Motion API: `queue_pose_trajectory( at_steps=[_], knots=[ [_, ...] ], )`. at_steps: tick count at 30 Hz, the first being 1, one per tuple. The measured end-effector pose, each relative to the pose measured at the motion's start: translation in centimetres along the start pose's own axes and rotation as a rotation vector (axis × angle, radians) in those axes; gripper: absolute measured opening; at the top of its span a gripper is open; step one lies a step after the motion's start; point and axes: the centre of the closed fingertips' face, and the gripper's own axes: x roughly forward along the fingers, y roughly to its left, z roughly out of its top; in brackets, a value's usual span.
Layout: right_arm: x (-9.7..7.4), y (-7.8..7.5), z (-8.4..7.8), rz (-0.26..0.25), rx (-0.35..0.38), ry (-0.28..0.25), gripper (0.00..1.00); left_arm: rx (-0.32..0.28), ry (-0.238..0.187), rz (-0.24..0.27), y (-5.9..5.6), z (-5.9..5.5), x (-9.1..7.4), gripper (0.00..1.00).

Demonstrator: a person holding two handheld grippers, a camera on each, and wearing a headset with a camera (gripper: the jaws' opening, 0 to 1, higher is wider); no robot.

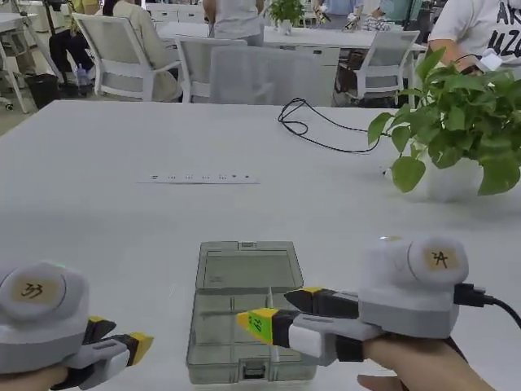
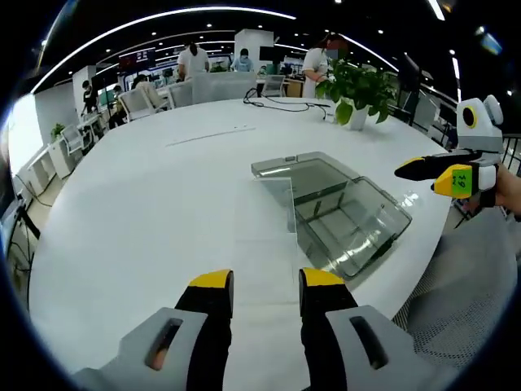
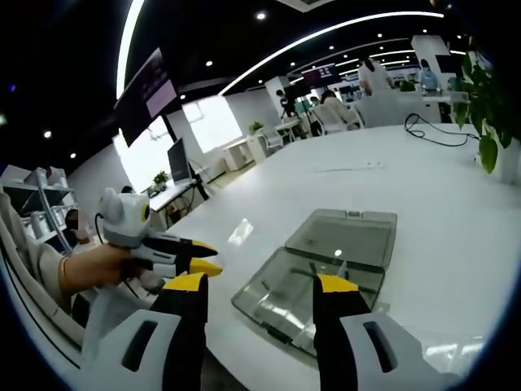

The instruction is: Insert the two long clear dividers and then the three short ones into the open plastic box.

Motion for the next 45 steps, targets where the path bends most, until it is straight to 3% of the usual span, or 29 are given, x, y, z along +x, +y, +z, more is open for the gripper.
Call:
queue_pose_trajectory(
  at_steps=[9, 14, 19, 24, 31, 45],
  knots=[
    [1.6, 2.2, 0.9, 0.036, 0.125, -0.07, 0.45, -0.101, -0.127, -0.049, -2.4, 2.0, -0.8, 0.3],
    [2.3, 2.7, 1.0, 0.035, 0.165, -0.085, 0.4, -0.162, -0.156, -0.095, -3.6, 2.1, -0.9, 0.3],
    [2.5, 3.1, 1.3, 0.042, 0.206, -0.097, 0.36, -0.224, -0.18, -0.138, -4.7, 2.2, -1.3, 0.3],
    [3.1, 3.5, 1.0, 0.045, 0.234, -0.092, 0.31, -0.232, -0.195, -0.163, -5.7, 2.4, -1.6, 0.3],
    [3.6, 3.8, 0.6, 0.042, 0.257, -0.081, 0.27, -0.286, -0.237, -0.22, -7.0, 3.2, -2.1, 0.3],
    [3.5, 4.2, 0.4, 0.036, 0.267, -0.086, 0.17, -0.296, -0.252, -0.283, -8.8, 3.6, -2.6, 0.3]
  ],
)
